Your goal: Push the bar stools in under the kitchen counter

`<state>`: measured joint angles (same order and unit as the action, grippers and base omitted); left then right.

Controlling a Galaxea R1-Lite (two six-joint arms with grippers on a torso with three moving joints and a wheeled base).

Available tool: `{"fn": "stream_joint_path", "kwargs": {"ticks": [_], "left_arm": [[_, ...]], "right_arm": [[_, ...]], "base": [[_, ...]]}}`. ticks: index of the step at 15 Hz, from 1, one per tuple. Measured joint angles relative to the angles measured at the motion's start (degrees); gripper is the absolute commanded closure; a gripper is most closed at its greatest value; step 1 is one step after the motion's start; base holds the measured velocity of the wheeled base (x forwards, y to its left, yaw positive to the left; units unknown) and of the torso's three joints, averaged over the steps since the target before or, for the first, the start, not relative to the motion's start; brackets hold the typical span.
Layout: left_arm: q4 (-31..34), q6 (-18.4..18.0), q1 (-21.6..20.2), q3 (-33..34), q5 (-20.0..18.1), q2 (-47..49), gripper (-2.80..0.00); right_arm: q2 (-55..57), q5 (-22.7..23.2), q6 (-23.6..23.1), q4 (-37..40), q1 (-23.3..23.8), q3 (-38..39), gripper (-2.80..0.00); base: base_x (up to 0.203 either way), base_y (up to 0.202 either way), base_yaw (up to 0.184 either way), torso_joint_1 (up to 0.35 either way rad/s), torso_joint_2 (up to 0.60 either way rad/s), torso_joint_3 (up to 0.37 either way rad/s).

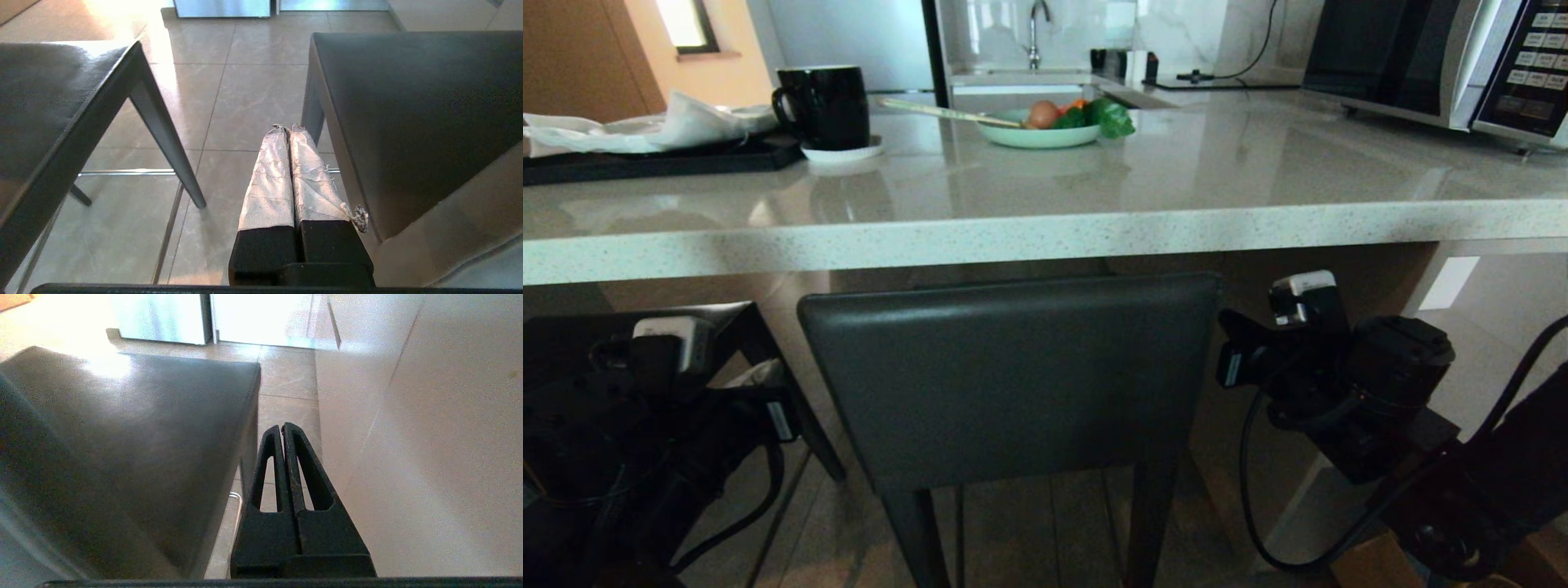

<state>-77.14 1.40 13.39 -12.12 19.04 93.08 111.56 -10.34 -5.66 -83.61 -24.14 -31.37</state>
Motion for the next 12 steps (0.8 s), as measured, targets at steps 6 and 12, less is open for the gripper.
{"fn": "stream_joint_path", "kwargs": {"ticks": [6, 12], "left_arm": [[0.2, 1.7, 0.3, 7.7, 0.5, -7.9, 0.00], [7.0, -1.3, -0.1, 9.9, 2.1, -24.9, 0.00]], "right_arm": [[-8.0, -2.4, -0.1, -1.9, -2.1, 11.3, 0.00], [-25.8, -7.2, -0.4, 1.0, 1.9, 24.2, 0.00]], "base": [[0.000, 0.000, 0.000, 0.000, 0.00, 0.000], [0.000, 0.000, 0.000, 0.000, 0.00, 0.000]]}}
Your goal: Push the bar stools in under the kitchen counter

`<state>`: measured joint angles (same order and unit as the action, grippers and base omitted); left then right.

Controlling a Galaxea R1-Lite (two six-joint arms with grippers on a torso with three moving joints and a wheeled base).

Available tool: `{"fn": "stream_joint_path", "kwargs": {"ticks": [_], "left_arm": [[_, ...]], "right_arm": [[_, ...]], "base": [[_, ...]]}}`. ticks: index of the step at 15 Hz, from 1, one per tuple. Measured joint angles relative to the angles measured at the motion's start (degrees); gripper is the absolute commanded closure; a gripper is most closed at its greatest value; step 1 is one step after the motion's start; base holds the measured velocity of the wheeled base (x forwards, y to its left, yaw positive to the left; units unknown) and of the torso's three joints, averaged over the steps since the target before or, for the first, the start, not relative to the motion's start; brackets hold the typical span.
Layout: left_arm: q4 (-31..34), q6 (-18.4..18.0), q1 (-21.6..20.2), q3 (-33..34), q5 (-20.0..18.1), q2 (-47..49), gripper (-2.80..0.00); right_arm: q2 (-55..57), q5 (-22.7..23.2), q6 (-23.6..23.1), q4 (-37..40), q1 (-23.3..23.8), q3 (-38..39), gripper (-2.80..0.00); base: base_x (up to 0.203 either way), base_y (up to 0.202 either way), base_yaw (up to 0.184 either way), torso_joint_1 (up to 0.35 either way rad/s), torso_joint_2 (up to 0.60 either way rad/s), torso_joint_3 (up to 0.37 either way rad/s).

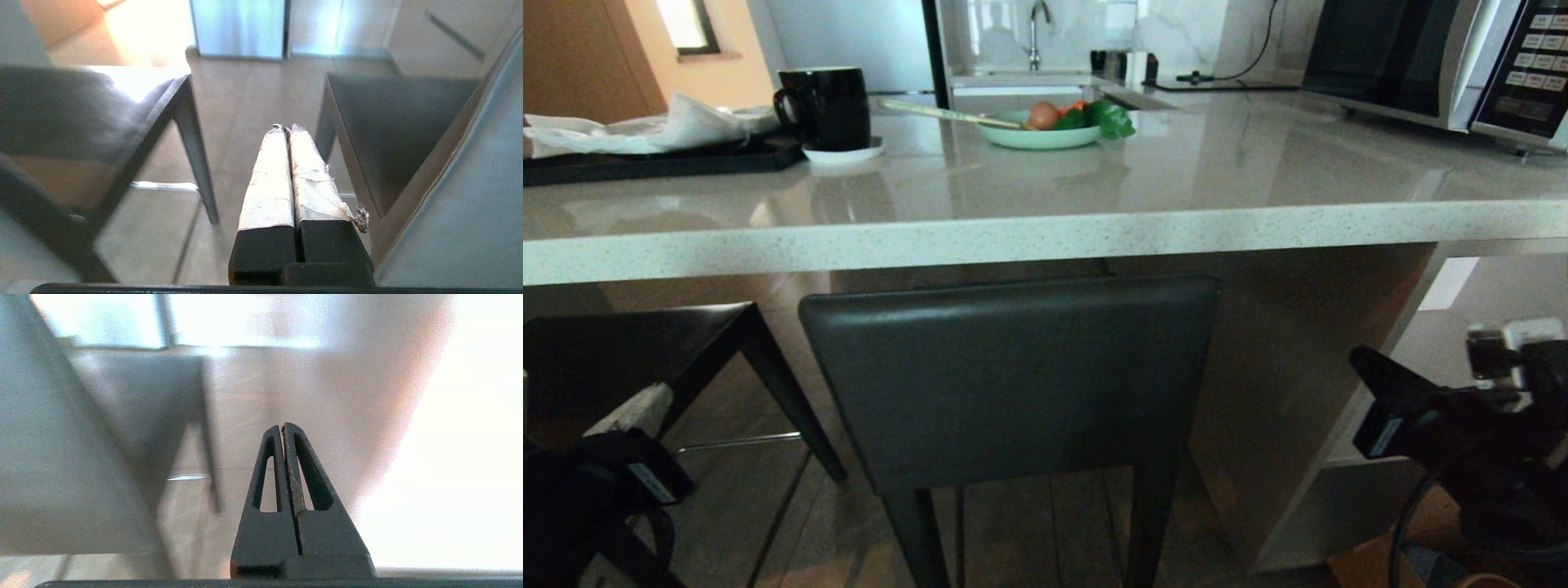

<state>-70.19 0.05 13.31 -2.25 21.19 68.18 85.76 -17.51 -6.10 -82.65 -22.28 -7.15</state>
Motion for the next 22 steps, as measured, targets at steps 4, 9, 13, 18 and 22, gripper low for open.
{"fn": "stream_joint_path", "kwargs": {"ticks": [4, 9, 13, 18, 22], "left_arm": [[17.1, -1.6, -1.0, -5.0, 0.0, -15.0, 0.00], [28.2, -3.4, -5.5, -8.3, -0.3, -27.6, 0.00], [39.1, -3.8, -7.7, -9.2, -2.4, -38.3, 0.00], [49.3, -7.0, -8.5, -10.2, -6.3, -49.7, 0.00], [52.9, -8.7, -13.6, -10.3, -7.3, -54.0, 0.00]], "right_arm": [[-15.4, 0.0, -4.4, 6.4, 7.9, 4.9, 0.00], [-35.4, 0.5, -10.1, 24.7, 14.5, 2.7, 0.00], [-52.1, 1.0, -12.5, 43.7, 17.1, -2.3, 0.00], [-74.9, 5.4, -13.6, 77.7, 20.9, -12.5, 0.00], [-83.6, 7.7, -12.5, 91.3, 22.2, -13.1, 0.00]], "base": [[0.000, 0.000, 0.000, 0.000, 0.00, 0.000], [0.000, 0.000, 0.000, 0.000, 0.00, 0.000], [0.000, 0.000, 0.000, 0.000, 0.00, 0.000], [0.000, 0.000, 0.000, 0.000, 0.00, 0.000], [0.000, 0.000, 0.000, 0.000, 0.00, 0.000]]}}
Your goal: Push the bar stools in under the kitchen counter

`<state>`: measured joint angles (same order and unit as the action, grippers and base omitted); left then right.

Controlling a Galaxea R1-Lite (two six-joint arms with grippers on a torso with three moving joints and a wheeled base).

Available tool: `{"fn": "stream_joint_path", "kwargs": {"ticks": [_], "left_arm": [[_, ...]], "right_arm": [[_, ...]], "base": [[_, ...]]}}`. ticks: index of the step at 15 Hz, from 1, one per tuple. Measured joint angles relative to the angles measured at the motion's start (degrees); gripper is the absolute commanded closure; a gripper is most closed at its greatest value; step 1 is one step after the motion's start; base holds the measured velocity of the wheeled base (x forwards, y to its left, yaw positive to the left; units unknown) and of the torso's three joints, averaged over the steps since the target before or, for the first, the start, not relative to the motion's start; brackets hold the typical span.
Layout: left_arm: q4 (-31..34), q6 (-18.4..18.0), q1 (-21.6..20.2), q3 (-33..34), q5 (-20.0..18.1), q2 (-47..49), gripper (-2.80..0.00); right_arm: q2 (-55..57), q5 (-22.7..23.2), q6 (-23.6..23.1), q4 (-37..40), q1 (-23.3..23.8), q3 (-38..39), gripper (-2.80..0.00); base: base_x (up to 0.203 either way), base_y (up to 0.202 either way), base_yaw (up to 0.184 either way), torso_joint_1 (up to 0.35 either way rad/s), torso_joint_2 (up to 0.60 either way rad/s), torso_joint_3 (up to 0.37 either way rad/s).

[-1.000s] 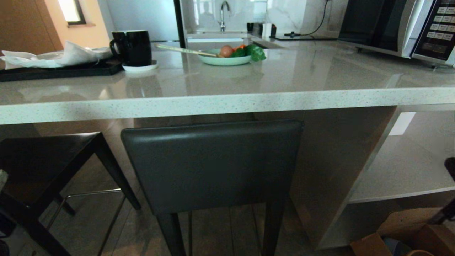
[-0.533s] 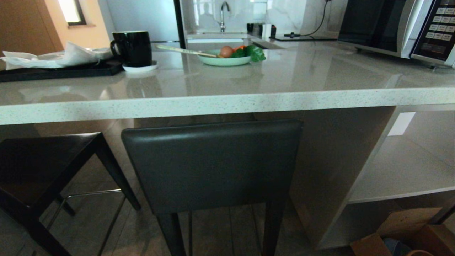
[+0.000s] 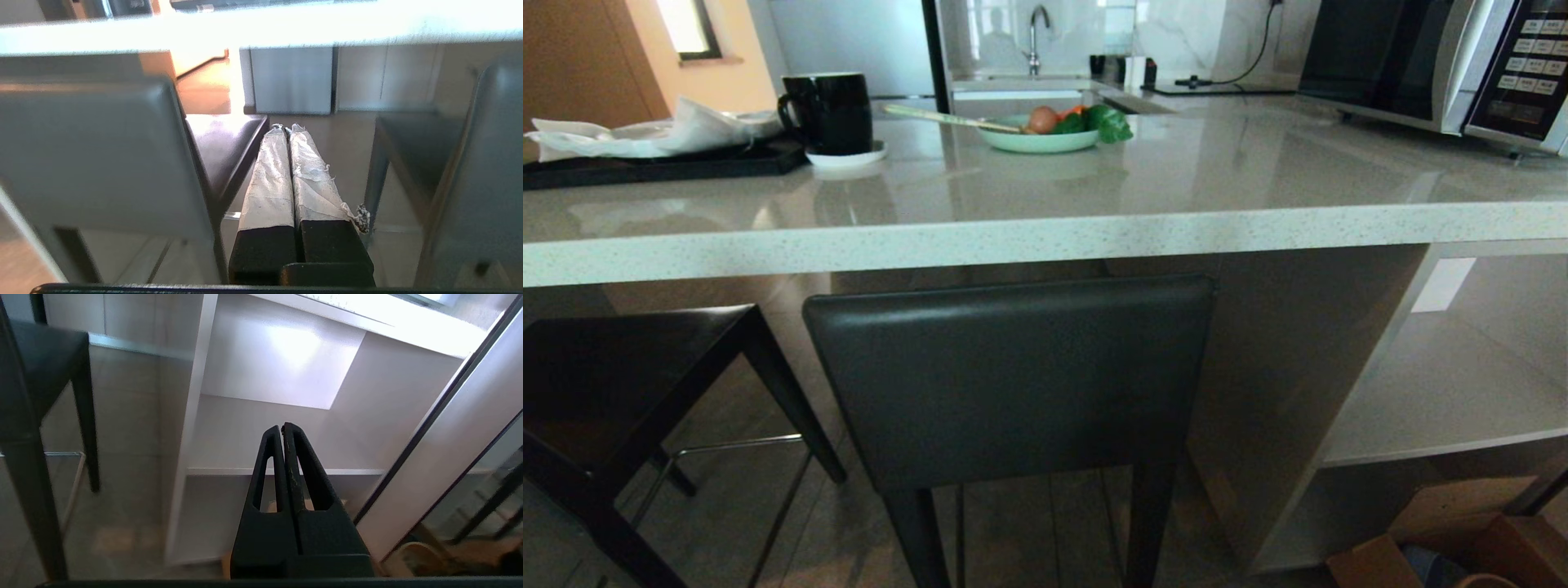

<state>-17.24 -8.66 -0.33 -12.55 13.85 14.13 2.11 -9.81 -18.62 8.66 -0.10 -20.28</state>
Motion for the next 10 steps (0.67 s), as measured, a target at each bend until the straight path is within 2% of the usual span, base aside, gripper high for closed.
{"fn": "stream_joint_path", "kwargs": {"ticks": [2, 4, 5, 7, 9, 10], "left_arm": [[3.2, 0.3, -0.3, 2.3, -4.0, -4.5, 0.00], [7.8, 1.0, 0.1, 6.6, -9.3, -9.5, 0.00], [9.2, 1.7, 0.2, 8.9, -11.6, -11.0, 0.00], [12.7, 3.8, 0.4, 11.6, -16.7, -12.7, 0.00], [13.8, 5.2, 0.4, 12.1, -17.3, -13.4, 0.00], [14.0, 5.0, 0.4, 12.2, -16.3, -13.6, 0.00]], "right_arm": [[-1.3, 2.9, 3.4, -0.1, 0.1, 2.0, 0.00], [-1.9, 8.1, 8.2, -0.3, 0.1, 4.9, 0.00], [-2.1, 9.8, 9.5, -0.8, 0.1, 7.0, 0.00], [-2.1, 11.1, 9.0, -4.7, 0.1, 13.4, 0.00], [-2.2, 11.5, 8.3, -9.5, 0.1, 18.4, 0.00], [-2.2, 11.5, 9.2, -9.7, 0.1, 19.3, 0.00]], "base": [[0.000, 0.000, 0.000, 0.000, 0.00, 0.000], [0.000, 0.000, 0.000, 0.000, 0.00, 0.000], [0.000, 0.000, 0.000, 0.000, 0.00, 0.000], [0.000, 0.000, 0.000, 0.000, 0.00, 0.000], [0.000, 0.000, 0.000, 0.000, 0.00, 0.000], [0.000, 0.000, 0.000, 0.000, 0.00, 0.000]]}}
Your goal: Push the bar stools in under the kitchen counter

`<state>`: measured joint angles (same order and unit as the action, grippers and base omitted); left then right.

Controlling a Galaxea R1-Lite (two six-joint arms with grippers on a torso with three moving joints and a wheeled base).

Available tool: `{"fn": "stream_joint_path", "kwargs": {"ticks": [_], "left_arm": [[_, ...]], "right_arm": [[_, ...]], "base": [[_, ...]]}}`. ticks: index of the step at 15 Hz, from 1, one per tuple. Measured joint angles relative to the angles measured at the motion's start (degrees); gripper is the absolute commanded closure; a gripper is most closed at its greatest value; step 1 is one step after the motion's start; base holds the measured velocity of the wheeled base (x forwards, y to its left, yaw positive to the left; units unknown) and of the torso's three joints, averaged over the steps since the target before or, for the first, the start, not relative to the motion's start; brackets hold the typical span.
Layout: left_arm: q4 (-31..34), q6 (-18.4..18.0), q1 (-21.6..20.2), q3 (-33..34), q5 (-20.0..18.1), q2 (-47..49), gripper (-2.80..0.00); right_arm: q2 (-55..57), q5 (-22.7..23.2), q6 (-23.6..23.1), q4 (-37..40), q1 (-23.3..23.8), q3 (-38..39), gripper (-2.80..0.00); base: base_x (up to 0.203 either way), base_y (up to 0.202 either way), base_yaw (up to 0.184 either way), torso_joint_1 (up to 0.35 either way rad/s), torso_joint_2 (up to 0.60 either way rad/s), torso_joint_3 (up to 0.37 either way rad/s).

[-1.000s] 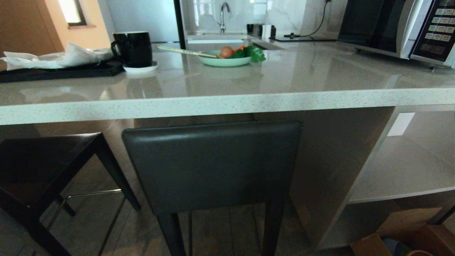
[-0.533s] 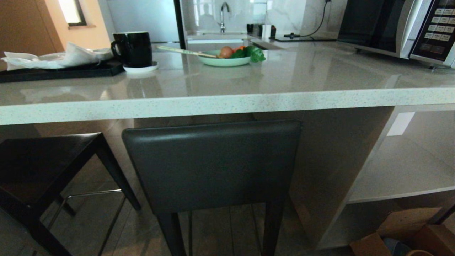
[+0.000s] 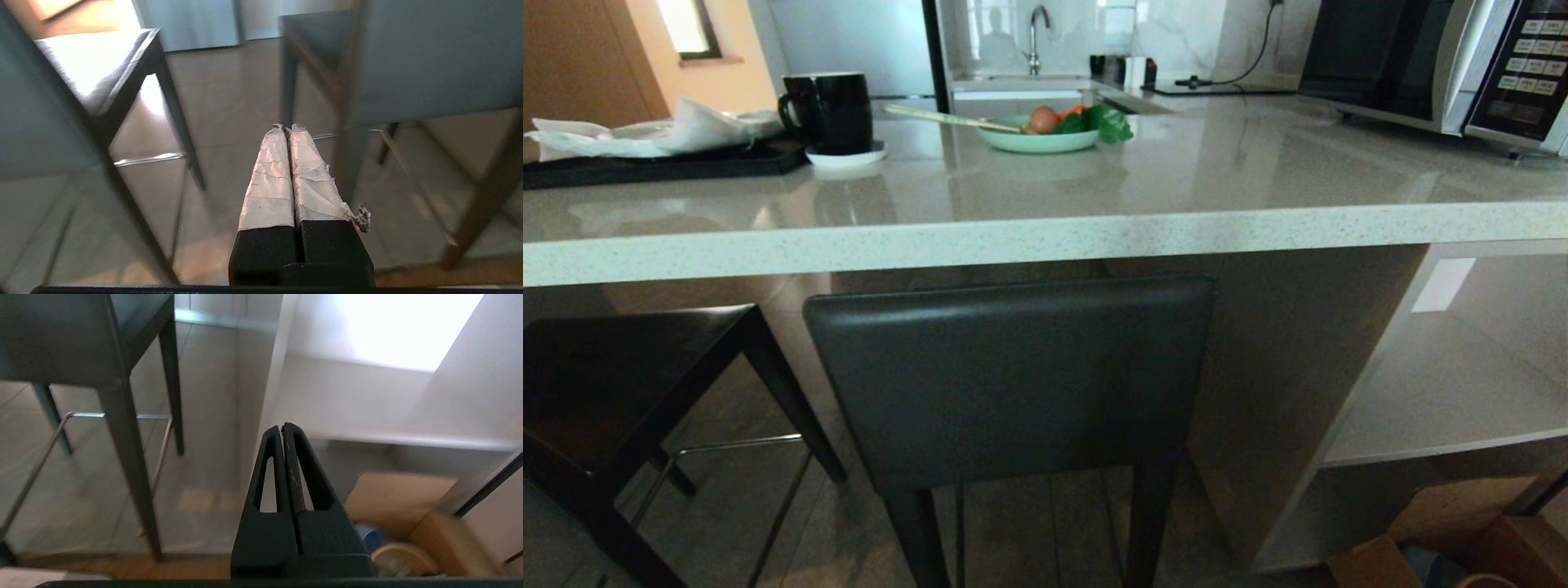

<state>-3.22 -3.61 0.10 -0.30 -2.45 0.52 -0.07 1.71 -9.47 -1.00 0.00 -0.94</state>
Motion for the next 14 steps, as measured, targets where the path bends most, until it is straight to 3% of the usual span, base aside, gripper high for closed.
{"fn": "stream_joint_path", "kwargs": {"ticks": [2, 4, 8, 14], "left_arm": [[1.6, -0.5, 0.0, 0.2, 2.7, -0.2, 0.00], [3.9, -2.1, 0.0, 0.2, 2.0, -0.3, 0.00], [3.7, 1.6, 0.1, 0.2, 2.4, -0.4, 0.00], [3.7, 2.8, 0.1, 0.1, 2.4, -0.4, 0.00]], "right_arm": [[0.0, -0.1, 3.5, 1.5, 0.0, 0.7, 0.00], [0.0, -0.2, 4.5, 1.5, 0.0, 0.8, 0.00], [0.0, -0.3, 5.5, 1.4, -0.1, 0.9, 0.00], [0.0, -0.4, 5.9, 1.4, -0.1, 0.9, 0.00]], "base": [[0.000, 0.000, 0.000, 0.000, 0.00, 0.000], [0.000, 0.000, 0.000, 0.000, 0.00, 0.000], [0.000, 0.000, 0.000, 0.000, 0.00, 0.000], [0.000, 0.000, 0.000, 0.000, 0.00, 0.000]]}}
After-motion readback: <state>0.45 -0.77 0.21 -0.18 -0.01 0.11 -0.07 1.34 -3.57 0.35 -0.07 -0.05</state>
